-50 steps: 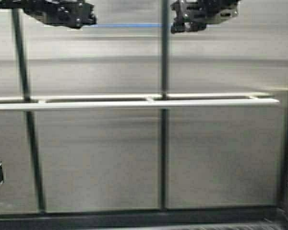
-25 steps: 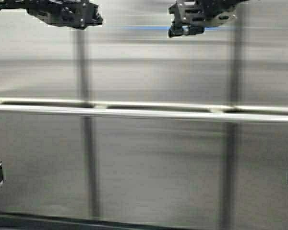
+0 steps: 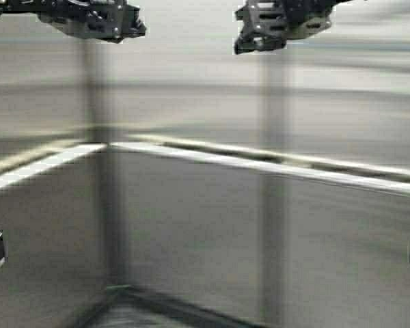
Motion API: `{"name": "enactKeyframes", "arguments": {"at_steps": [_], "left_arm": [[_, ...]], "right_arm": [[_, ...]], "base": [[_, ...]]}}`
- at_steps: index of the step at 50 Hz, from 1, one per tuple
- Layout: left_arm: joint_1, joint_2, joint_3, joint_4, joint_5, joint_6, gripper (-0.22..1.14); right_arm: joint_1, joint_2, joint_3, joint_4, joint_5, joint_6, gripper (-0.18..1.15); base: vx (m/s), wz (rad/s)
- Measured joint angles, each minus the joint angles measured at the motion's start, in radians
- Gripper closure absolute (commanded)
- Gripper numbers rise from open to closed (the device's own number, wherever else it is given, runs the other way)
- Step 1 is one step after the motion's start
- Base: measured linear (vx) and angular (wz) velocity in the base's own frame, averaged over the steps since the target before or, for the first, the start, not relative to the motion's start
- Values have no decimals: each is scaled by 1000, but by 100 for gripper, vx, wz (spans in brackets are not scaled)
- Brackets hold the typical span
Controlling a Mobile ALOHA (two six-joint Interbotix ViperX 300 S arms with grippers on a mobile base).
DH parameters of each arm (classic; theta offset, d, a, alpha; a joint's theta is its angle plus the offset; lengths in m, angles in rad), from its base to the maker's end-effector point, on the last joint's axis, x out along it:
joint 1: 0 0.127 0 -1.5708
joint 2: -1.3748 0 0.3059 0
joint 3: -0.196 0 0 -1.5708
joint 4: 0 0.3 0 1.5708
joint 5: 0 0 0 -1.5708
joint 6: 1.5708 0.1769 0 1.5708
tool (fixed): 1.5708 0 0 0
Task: Navigate to elevator, push the call button, then enter the elevator
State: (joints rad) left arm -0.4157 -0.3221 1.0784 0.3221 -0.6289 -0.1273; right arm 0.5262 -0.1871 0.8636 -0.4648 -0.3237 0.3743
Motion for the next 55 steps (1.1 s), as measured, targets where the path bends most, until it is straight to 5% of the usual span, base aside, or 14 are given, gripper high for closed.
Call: {"name": "enactKeyframes", "arguments": {"at_steps": [55], "left_arm": [[-3,15,-6,-2,-25,-72,89]], "right_arm": [[2,23,-11,0,0,-2,92]], "base": [[5,58]]}}
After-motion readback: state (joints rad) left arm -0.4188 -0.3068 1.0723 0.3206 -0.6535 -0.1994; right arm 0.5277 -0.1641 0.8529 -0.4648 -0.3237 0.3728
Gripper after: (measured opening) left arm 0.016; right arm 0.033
